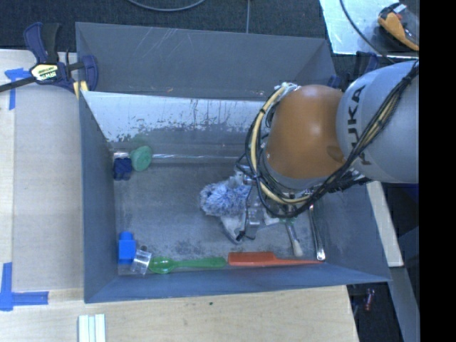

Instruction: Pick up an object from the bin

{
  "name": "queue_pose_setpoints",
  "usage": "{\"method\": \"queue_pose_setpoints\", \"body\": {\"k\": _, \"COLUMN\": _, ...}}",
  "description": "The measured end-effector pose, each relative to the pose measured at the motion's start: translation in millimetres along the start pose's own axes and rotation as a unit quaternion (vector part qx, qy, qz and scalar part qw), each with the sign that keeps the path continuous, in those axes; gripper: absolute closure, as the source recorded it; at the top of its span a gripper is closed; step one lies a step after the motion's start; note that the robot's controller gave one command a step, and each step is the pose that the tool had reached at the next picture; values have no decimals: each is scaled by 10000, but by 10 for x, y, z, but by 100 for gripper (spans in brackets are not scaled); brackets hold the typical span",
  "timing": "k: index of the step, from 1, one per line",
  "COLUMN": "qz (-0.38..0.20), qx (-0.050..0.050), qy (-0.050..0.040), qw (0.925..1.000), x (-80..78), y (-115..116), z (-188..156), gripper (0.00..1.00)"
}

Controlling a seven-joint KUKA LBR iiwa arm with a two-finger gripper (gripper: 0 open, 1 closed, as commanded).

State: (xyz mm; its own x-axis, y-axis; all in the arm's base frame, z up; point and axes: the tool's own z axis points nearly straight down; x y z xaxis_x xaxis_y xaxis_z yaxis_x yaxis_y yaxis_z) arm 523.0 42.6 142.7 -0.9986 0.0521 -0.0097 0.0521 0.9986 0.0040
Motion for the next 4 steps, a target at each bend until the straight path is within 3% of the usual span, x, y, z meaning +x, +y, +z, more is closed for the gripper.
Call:
{"method": "queue_pose_setpoints", "body": {"k": 1, "qz": 272, "qx": 5, "qy": 12, "qw": 9996, "x": -303, "y": 245, "z": 655, "gripper": 0}}
{"method": "queue_pose_setpoints", "body": {"k": 2, "qz": -101, "qx": -2, "qy": -56, "qw": 9999, "x": -851, "y": 81, "z": 720, "gripper": 0}}
{"method": "queue_pose_setpoints", "body": {"k": 3, "qz": 173, "qx": -4, "qy": -2, "qw": 9999, "x": -426, "y": 223, "z": 658, "gripper": 100}}
{"method": "queue_pose_setpoints", "body": {"k": 4, "qz": 173, "qx": -5, "qy": -2, "qw": 9998, "x": -426, "y": 222, "z": 658, "gripper": 100}}
